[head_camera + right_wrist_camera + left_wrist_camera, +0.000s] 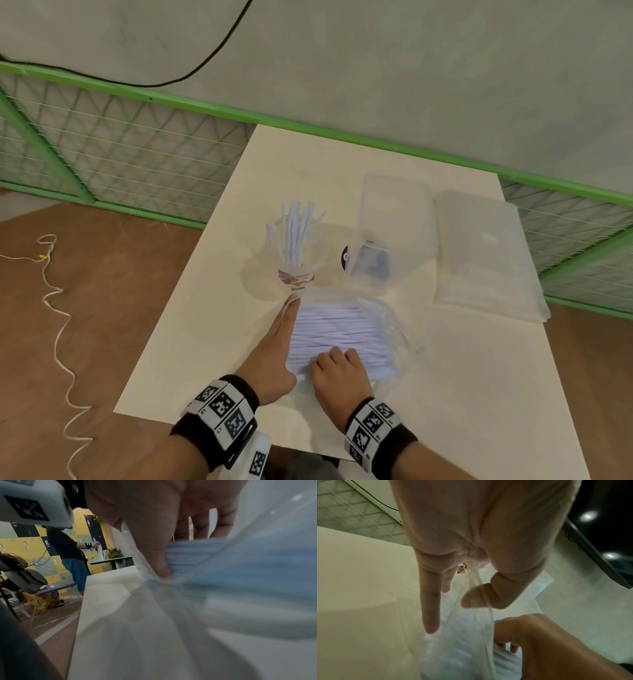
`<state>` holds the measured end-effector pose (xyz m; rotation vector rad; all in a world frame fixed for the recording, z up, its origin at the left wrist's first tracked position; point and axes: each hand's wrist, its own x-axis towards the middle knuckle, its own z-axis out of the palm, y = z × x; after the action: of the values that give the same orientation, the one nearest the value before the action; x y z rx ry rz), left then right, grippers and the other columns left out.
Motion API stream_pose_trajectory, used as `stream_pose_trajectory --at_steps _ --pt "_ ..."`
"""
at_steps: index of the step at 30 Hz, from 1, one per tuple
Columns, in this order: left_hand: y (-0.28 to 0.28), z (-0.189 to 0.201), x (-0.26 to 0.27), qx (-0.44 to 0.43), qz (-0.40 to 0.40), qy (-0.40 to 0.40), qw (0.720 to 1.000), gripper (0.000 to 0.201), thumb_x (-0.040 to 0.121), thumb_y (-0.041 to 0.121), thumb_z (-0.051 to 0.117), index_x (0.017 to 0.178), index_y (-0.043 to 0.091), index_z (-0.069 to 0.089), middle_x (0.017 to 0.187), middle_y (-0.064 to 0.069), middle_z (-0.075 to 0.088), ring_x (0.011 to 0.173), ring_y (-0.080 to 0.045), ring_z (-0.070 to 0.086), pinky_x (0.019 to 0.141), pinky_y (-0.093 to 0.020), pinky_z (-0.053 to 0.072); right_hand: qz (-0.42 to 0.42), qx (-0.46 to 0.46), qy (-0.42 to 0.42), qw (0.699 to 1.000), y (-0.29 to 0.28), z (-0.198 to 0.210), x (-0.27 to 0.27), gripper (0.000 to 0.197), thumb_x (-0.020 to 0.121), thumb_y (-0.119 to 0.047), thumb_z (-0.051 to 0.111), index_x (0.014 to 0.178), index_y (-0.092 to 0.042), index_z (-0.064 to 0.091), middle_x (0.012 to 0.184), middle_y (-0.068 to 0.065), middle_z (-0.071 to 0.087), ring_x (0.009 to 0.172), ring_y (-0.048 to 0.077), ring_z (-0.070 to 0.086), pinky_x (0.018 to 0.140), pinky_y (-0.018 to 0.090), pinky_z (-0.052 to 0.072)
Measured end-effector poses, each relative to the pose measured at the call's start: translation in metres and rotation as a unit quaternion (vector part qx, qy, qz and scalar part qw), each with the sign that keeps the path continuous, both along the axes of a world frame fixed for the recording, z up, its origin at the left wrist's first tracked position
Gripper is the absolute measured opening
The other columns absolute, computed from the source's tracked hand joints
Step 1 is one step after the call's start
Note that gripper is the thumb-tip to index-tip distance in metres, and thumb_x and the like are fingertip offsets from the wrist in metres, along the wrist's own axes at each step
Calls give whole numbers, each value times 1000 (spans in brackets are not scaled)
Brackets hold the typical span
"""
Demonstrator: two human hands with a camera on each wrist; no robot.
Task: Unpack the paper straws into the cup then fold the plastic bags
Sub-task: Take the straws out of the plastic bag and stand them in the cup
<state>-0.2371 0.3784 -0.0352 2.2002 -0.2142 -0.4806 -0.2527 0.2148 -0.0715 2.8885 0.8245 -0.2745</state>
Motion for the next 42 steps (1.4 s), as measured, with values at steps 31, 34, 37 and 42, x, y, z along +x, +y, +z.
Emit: stream_pose_trajectory --at_steps 31,34,37,42 --pt "15 1 9 -10 32 12 999 110 72 -11 51 152 30 -12 158 19 -15 139 7 -2 82 14 12 -201 504 65 838 -56 74 18 22 88 -36 50 70 -24 52 62 -4 58 62 15 59 64 37 52" --pt "15 0 10 -9 32 11 999 110 72 -11 52 153 29 -12 158 19 -15 139 6 -1 81 14 14 -261 647 97 709 -59 94 18 22 97 -27 58 80 -19 70 82 4 74 90 22 71 84 34 53" --pt "14 -1 11 -8 33 8 999 110 71 -11 51 152 29 -12 157 20 -14 141 4 -2 82 14 12 -299 633 114 705 -57 78 11 22 94 -30 63 82 -14 73 88 3 74 93 17 70 85 31 52" --pt "12 0 11 -10 33 7 999 109 72 -11 50 153 29 -11 157 20 -13 138 8 -1 84 13 11 -303 470 155 814 -63 43 8 27 82 -32 69 66 -11 60 66 0 63 63 10 61 62 30 47"
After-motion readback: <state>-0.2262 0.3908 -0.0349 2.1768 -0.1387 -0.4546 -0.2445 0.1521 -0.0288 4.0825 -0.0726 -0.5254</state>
